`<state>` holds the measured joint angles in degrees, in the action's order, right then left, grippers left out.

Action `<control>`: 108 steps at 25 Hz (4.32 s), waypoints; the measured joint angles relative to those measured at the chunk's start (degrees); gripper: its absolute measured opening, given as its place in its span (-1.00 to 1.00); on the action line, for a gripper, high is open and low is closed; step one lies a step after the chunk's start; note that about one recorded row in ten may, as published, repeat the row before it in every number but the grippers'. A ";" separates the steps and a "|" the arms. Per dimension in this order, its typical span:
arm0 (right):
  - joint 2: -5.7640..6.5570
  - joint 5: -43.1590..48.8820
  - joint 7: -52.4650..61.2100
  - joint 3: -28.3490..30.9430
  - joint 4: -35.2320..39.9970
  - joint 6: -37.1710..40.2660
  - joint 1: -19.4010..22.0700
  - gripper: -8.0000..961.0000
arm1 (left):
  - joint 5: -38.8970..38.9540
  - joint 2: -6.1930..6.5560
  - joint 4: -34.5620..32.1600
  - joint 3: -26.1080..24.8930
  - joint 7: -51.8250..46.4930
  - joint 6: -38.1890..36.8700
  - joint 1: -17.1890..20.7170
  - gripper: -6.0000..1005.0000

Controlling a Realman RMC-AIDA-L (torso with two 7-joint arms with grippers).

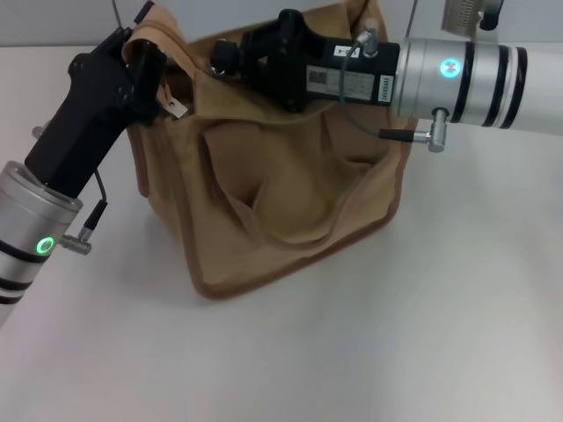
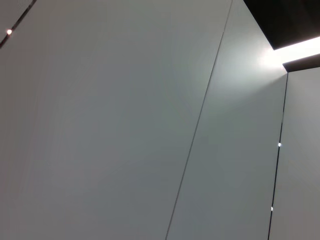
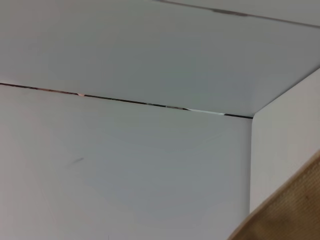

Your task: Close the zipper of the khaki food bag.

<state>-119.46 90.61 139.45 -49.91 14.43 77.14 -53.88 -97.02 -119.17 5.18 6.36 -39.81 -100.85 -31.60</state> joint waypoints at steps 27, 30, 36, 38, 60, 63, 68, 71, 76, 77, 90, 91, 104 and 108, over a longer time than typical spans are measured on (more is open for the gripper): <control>0.40 -4.27 -0.49 0.70 6.45 4.00 10.08 -0.99 | 0.03 0.58 -2.10 -5.20 -3.17 -1.45 7.61 -0.92; 0.44 -4.76 -0.37 0.74 7.44 4.24 11.61 -0.99 | 0.07 0.56 -2.11 -5.22 -3.17 -1.48 7.73 -0.92; 1.36 -7.57 -0.23 1.21 8.77 5.73 16.09 -0.99 | 0.11 0.53 -2.12 -5.32 -3.17 -1.19 7.94 -0.93; 1.71 -7.65 -0.31 1.92 8.89 6.71 17.08 -0.99 | 0.12 0.52 -2.12 -5.32 -3.18 -1.07 7.96 -0.93; 1.53 -8.03 -36.71 13.52 5.47 23.66 28.15 -0.40 | -6.89 0.47 -3.02 -1.43 5.48 0.31 7.36 -0.93; 1.29 -7.34 -44.43 12.91 5.53 24.88 29.74 -0.22 | -7.03 0.50 -3.77 -1.28 4.33 -0.26 7.86 -0.86; 0.90 -4.10 -60.73 11.56 5.33 27.61 32.38 0.13 | -7.66 0.51 -7.65 0.79 3.21 -4.97 11.15 -0.45; 0.17 -3.86 -70.18 11.11 4.34 27.93 33.85 0.16 | -7.36 0.58 -8.63 -0.12 3.03 -6.19 13.63 -0.06; 0.22 -3.35 -79.65 9.34 0.86 27.74 33.43 0.18 | -7.29 0.74 -10.10 -1.32 2.98 -10.56 17.35 0.34; 0.16 -3.32 -83.35 8.44 0.53 28.82 33.32 0.18 | -8.05 0.84 -11.85 -0.41 2.82 -11.72 18.99 0.35; 0.14 13.62 -86.07 -3.85 5.09 23.29 29.51 0.18 | -15.16 1.68 -20.85 26.71 2.70 -13.16 21.82 0.40; 0.11 14.32 -86.10 -3.90 4.57 22.65 29.19 0.18 | -15.60 1.63 -21.14 28.31 2.66 -12.84 21.14 0.40; 0.31 15.64 -81.52 -4.33 12.39 24.91 29.62 0.40 | -19.88 0.82 -32.78 30.22 -14.68 -7.38 14.47 0.40; 0.30 15.66 -81.19 -4.36 14.27 24.91 29.62 0.50 | -20.59 0.78 -33.26 30.28 -15.40 -7.18 14.10 0.40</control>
<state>-119.16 106.27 58.26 -54.28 28.70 102.05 -24.26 -117.61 -118.39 -28.07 36.64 -55.20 -108.03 -17.51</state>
